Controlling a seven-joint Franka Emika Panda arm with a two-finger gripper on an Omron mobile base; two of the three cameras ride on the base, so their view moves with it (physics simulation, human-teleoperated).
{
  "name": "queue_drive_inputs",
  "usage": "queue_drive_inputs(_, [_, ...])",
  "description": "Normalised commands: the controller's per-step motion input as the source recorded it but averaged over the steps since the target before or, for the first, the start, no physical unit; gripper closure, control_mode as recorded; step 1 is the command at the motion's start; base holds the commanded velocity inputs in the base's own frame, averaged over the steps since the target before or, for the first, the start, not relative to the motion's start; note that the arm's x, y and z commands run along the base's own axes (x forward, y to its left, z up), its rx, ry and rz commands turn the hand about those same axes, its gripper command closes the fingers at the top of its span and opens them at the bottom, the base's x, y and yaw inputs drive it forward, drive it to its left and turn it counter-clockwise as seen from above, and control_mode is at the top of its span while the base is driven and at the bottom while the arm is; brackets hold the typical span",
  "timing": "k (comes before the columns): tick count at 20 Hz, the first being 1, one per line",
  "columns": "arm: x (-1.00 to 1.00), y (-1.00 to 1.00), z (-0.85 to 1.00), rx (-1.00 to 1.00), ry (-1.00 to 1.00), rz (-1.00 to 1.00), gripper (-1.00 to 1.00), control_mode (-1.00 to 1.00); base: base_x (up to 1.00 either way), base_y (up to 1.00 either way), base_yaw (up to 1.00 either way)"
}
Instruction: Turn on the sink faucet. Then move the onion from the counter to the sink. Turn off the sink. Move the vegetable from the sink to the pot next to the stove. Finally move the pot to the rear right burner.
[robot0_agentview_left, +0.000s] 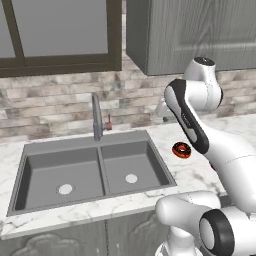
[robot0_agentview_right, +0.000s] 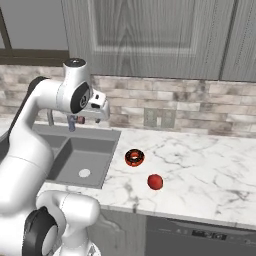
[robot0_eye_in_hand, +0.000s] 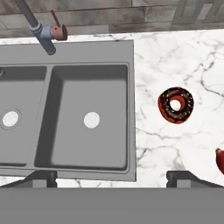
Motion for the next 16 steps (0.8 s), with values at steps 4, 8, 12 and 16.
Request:
queue_drive_inputs(4, [0.00,0.00,0.00,0.00,0.00,0.00,-1.00,1.00,0.20,0.00,-0.02])
queue_drive_inputs(8, [0.00,0.00,-0.13,0.00,0.00,0.00,-1.00,-1.00,0.00,0.00,0.00])
queue_drive_inputs(12, [-0.16,0.00,-0.59,0.06,0.00,0.02,-1.00,-1.00,0.00,0.00,0.00])
queue_drive_inputs(16, [-0.29,0.02,-0.58,0.00,0.00,0.16,-1.00,-1.00,0.00,0.00,0.00])
